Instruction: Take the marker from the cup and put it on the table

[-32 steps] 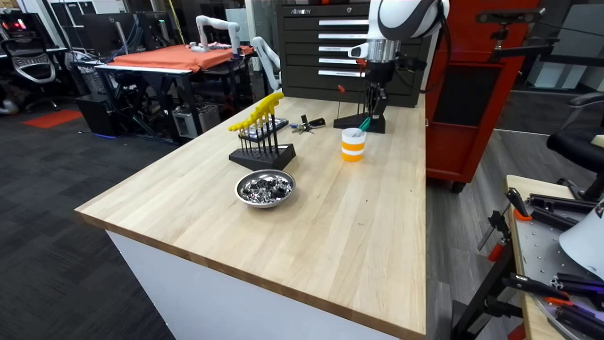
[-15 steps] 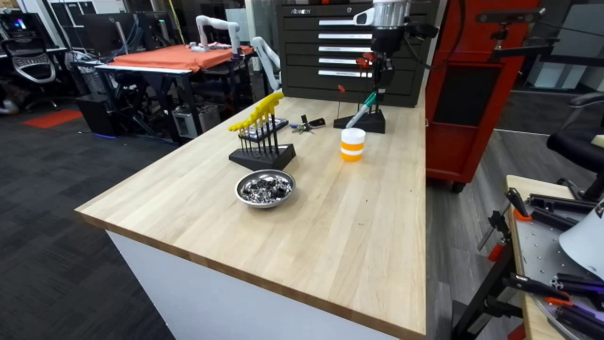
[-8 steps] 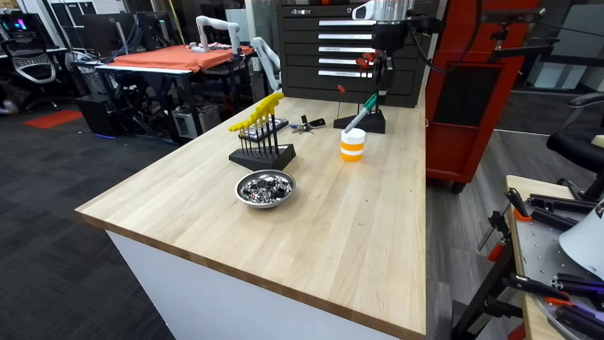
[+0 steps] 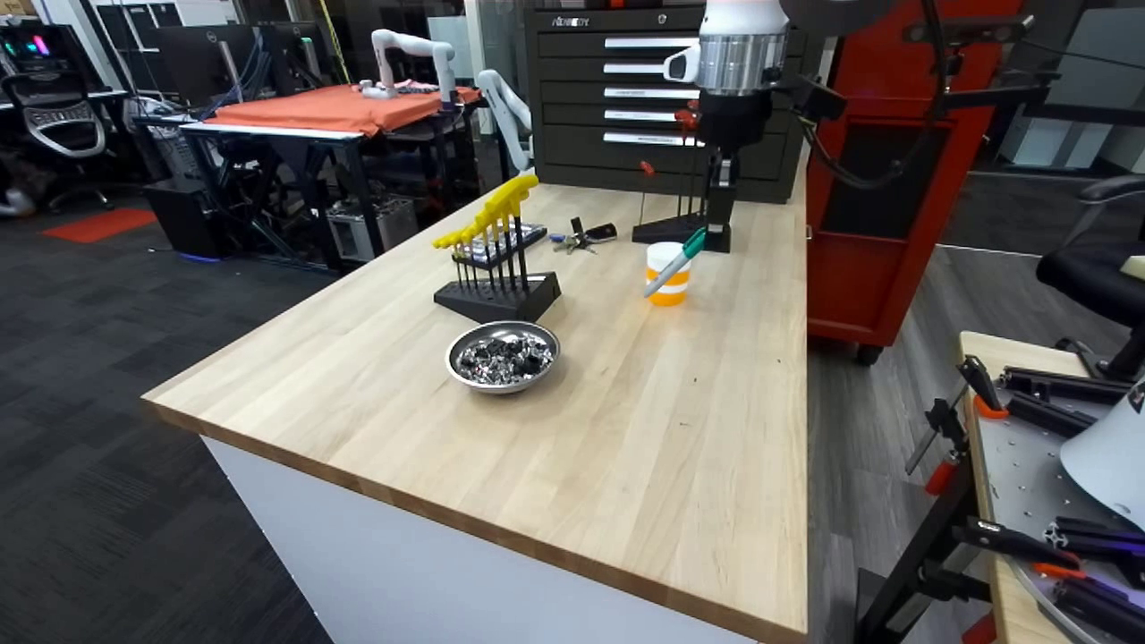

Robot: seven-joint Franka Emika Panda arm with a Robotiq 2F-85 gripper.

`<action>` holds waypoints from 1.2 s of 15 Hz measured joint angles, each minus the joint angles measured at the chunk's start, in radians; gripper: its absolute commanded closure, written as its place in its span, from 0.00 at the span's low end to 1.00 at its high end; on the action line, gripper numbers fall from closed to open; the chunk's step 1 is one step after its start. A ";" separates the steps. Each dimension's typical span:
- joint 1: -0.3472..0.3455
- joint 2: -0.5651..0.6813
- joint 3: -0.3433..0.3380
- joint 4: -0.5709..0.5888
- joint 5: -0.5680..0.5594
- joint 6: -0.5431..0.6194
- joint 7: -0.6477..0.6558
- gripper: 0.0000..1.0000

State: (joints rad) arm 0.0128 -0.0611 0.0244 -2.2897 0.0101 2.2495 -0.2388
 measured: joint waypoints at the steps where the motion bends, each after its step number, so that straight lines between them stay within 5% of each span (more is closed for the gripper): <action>1: 0.000 0.001 0.000 -0.019 0.000 0.031 0.026 0.94; 10: 0.001 0.013 0.001 -0.168 -0.024 0.328 0.107 0.94; 11: 0.001 0.017 0.002 -0.183 -0.024 0.352 0.108 0.53; 18: 0.005 0.024 0.010 -0.241 -0.022 0.401 0.128 0.15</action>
State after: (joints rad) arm 0.0179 -0.0374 0.0345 -2.5310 -0.0121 2.6501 -0.1104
